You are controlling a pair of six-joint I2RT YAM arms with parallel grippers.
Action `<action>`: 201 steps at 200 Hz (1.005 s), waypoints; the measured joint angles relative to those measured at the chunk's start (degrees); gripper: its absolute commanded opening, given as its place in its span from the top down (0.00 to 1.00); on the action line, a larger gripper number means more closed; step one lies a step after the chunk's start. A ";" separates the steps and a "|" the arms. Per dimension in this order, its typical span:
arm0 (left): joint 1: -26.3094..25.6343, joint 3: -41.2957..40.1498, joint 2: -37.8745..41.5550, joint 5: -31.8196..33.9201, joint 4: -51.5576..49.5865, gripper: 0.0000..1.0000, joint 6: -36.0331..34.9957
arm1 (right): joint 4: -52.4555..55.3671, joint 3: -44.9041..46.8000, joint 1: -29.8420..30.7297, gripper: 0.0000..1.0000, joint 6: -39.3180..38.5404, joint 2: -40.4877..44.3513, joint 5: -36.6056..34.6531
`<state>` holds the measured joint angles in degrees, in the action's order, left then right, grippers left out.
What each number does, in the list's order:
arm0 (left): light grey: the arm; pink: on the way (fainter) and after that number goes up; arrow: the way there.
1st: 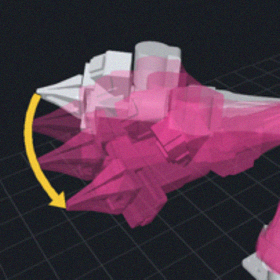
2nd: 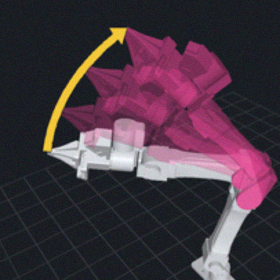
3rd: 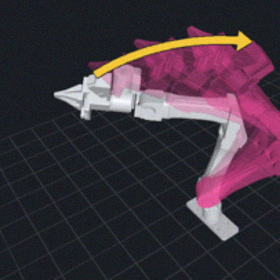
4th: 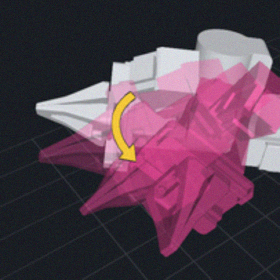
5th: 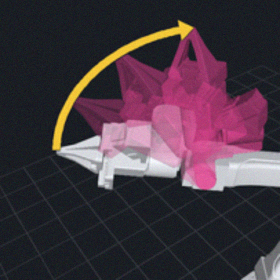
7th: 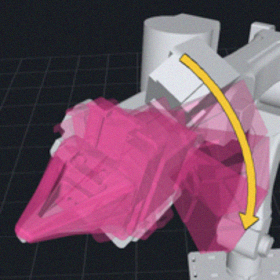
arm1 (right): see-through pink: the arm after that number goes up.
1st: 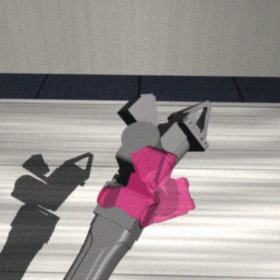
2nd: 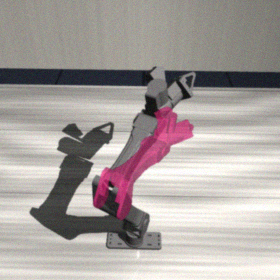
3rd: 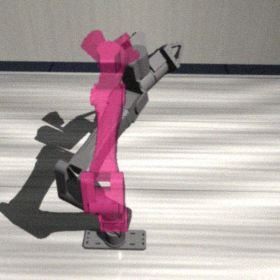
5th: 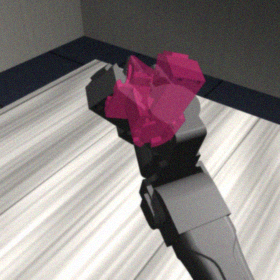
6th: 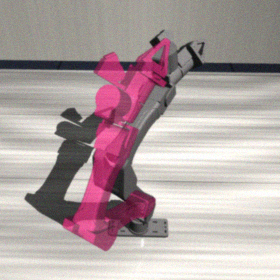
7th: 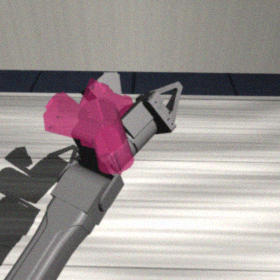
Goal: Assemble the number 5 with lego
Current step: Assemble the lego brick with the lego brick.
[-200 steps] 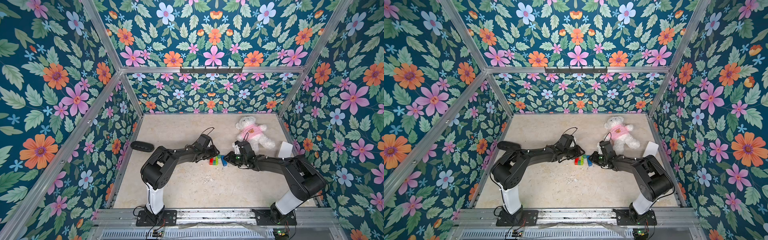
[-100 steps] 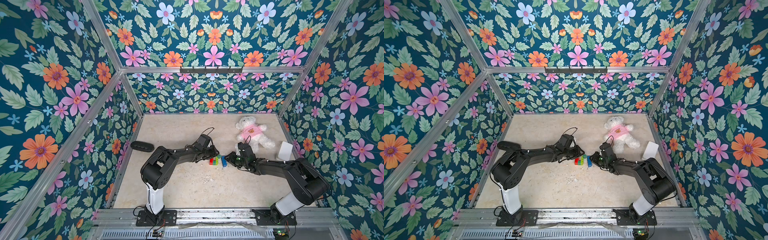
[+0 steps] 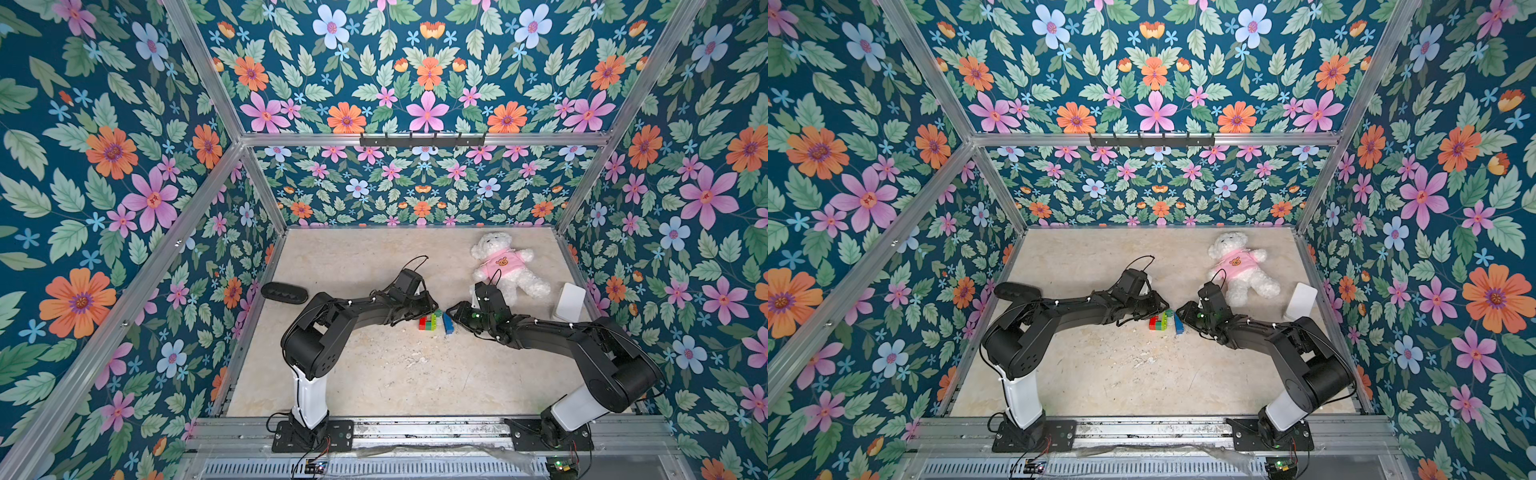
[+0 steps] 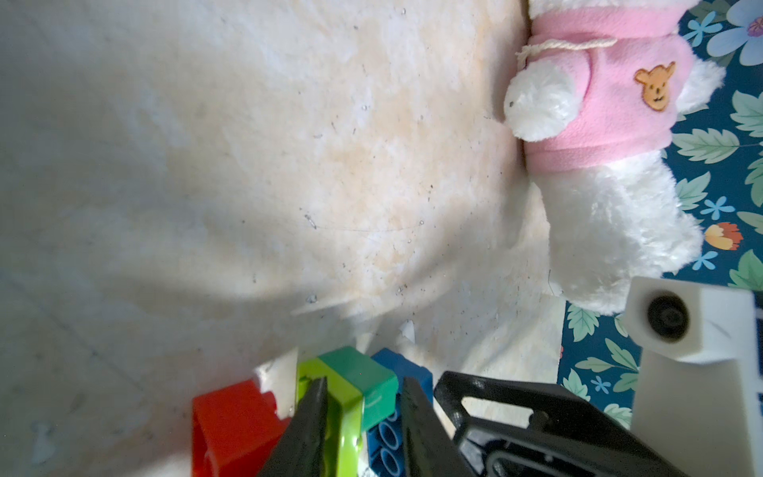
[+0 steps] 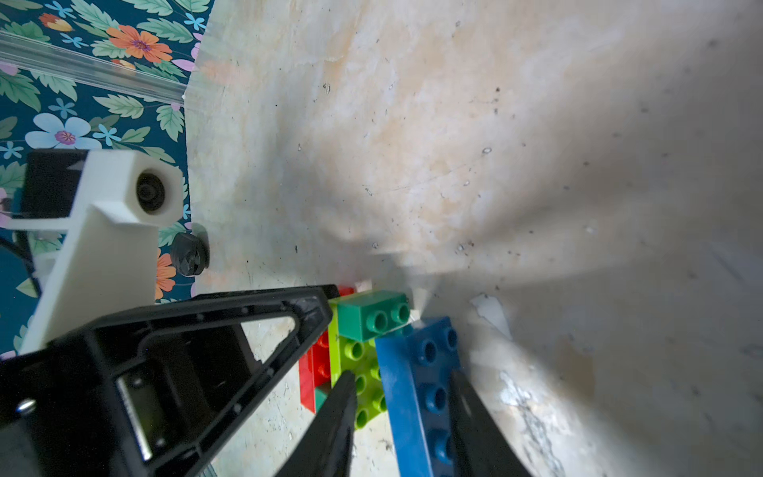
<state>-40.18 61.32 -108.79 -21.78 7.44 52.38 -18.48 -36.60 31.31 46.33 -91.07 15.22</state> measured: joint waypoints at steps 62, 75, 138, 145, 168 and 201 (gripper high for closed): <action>0.00 -0.11 0.00 0.00 0.04 0.67 0.00 | 3.10 -1.27 0.83 0.64 -2.75 -2.25 1.09; 0.00 -0.15 0.00 0.00 0.04 0.67 0.00 | 3.32 -1.44 0.92 0.67 -2.93 -2.40 1.27; 0.00 -0.39 0.00 0.00 0.07 0.68 0.02 | 1.03 -1.49 1.01 0.73 -2.25 -3.04 1.27; 0.00 -0.39 0.00 0.00 0.07 0.68 0.02 | 0.72 -1.46 1.03 0.73 -2.21 -3.08 1.27; 0.00 -0.39 0.00 0.00 0.07 0.69 0.02 | 0.44 -1.62 1.05 0.74 -1.70 -3.54 1.25; 0.07 -0.42 0.00 0.50 0.04 0.69 0.02 | -2.82 -1.84 1.05 0.74 -0.90 -5.35 1.46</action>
<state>-40.12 60.90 -108.79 -21.28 7.49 52.40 -21.30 -38.44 32.36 45.43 -96.42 16.69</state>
